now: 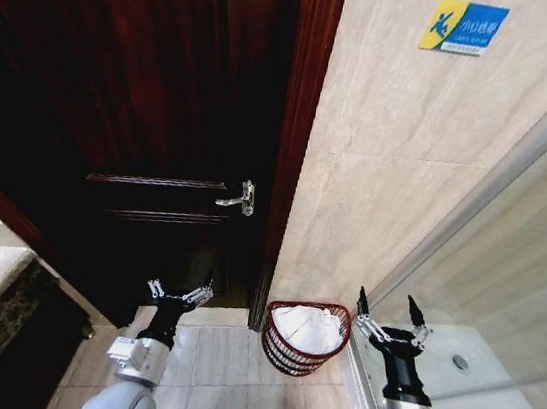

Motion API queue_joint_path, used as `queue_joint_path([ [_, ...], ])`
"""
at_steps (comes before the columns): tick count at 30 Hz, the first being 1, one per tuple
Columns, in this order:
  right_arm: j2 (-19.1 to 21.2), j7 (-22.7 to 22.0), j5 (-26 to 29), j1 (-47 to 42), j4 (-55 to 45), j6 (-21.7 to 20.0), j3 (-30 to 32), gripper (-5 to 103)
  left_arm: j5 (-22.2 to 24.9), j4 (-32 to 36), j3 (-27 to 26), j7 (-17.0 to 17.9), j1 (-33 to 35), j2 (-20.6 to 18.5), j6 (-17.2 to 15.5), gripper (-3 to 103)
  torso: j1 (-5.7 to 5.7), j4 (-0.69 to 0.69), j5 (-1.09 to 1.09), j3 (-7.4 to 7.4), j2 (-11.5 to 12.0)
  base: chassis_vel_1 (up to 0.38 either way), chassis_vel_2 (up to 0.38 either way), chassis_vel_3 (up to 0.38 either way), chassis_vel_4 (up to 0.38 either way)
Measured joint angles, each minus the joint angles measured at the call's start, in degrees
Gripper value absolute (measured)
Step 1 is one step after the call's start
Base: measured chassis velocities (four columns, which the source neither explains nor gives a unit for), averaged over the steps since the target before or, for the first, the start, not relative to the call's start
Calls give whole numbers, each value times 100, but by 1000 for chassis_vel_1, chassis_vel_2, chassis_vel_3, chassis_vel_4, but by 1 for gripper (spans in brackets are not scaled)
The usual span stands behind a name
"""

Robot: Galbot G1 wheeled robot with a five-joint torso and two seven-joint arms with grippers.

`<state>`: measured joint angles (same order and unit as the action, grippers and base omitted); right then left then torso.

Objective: Discard the used towel into the hamper.

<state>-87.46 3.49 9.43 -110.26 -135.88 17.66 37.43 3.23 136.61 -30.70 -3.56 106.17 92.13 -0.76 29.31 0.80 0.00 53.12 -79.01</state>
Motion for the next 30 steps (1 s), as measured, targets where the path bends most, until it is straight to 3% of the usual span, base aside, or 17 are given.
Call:
queue_joint_path([
  [30,0,0,0,0,0,0,0,100,0,0,0,0,0,0,0,100,-12,1,0,-15,28,0,0,0,0],
])
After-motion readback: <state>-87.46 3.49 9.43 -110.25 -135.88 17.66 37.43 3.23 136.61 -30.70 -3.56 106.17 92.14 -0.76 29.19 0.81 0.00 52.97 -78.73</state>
